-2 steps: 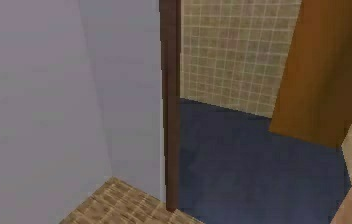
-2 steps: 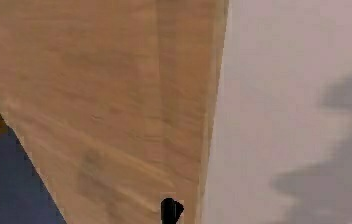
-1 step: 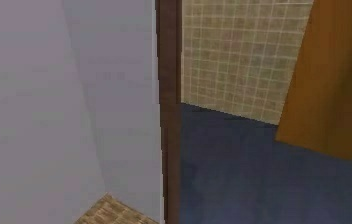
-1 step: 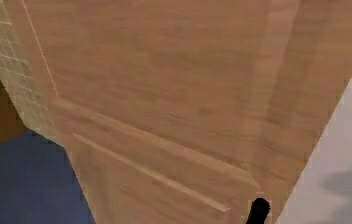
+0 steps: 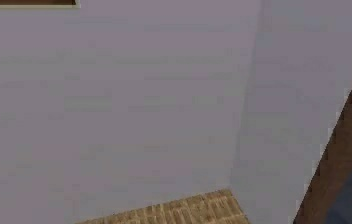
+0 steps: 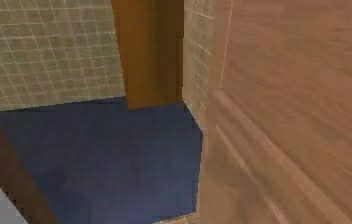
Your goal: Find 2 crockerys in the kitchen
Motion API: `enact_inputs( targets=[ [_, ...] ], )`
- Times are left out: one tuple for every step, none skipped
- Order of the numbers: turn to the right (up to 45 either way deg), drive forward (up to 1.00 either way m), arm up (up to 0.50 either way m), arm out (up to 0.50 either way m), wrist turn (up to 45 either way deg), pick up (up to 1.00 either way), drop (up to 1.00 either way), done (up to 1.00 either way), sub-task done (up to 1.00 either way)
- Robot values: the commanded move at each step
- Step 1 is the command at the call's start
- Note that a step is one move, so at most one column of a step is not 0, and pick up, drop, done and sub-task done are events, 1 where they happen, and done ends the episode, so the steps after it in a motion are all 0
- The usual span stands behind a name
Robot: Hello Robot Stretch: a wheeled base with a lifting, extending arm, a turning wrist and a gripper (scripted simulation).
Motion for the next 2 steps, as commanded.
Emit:
enact_inputs(
  targets=[
    [-45.0,0.00,0.00,0.00,0.0,0.00,0.00,0.00,0.00],
    [-45.0,0.00,0.00,0.00,0.0,0.00,0.00,0.00,0.00]
  ],
)
